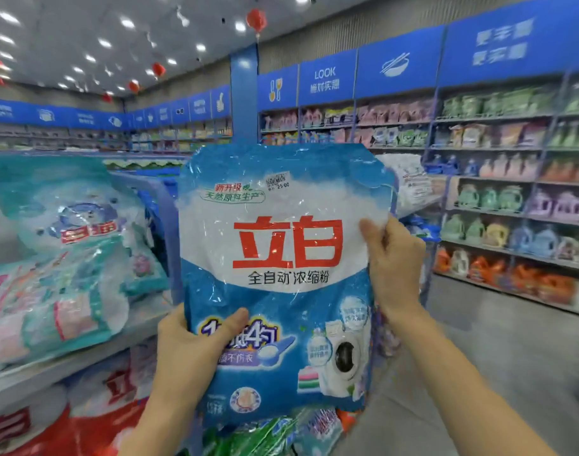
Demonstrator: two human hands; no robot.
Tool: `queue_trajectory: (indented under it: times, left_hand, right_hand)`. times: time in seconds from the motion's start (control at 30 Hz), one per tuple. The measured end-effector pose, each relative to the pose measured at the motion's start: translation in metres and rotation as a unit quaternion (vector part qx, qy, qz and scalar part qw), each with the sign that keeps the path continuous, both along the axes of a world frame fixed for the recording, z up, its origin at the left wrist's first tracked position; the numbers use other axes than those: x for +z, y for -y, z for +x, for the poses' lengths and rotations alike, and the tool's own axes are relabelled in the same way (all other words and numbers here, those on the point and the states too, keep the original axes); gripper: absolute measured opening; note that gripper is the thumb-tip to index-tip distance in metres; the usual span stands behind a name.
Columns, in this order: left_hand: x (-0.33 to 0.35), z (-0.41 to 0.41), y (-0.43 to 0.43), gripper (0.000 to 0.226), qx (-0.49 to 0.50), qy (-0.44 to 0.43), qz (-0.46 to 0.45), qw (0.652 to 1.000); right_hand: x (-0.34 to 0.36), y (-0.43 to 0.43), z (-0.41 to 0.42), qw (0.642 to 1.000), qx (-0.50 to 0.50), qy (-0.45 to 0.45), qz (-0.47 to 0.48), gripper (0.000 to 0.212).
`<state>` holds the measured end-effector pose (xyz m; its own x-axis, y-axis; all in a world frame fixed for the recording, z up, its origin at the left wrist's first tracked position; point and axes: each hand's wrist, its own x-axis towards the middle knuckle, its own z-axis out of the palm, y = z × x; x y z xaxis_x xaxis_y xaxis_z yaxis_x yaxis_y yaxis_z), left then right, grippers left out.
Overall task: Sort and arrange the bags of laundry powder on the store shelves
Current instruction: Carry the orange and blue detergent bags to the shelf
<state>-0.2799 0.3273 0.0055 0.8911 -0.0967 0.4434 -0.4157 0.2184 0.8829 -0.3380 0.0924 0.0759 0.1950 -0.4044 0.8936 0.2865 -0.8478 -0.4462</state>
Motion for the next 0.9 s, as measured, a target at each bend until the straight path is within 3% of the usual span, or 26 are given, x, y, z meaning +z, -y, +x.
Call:
queue_trajectory:
  times: [0.27,0.43,0.57,0.67,0.77,0.9]
  left_hand:
    - [-0.022,0.042,0.183,0.022,-0.085,-0.012,0.001,0.996]
    - [-0.018,0.1,0.29,0.021,-0.106,-0.056,-0.012,0.993]
    - [-0.007,0.148,0.377,0.02,-0.145,-0.098,-0.01,0.984]
    - [0.002,0.165,0.421,0.019,-0.158,-0.101,-0.02,0.982]
    - [0.005,0.183,0.481,0.017,-0.169,-0.104,-0.033,0.98]
    - [0.005,0.195,0.561,0.023,-0.168,-0.09,-0.042,0.981]
  right_hand:
    - [-0.021,0.173,0.011,0.973,-0.197,-0.078,-0.092,0.033]
    - [-0.019,0.278,0.06,0.958,-0.244,-0.133,-0.066,0.036]
    - [-0.005,0.356,0.097,0.981,-0.175,-0.077,0.016,0.028]
    - [-0.006,0.403,0.105,0.982,-0.056,-0.07,0.166,0.027]
    - [-0.031,0.461,0.108,0.932,0.096,-0.128,0.326,0.03]
    - [-0.074,0.523,0.119,0.872,0.191,-0.227,0.389,0.059]
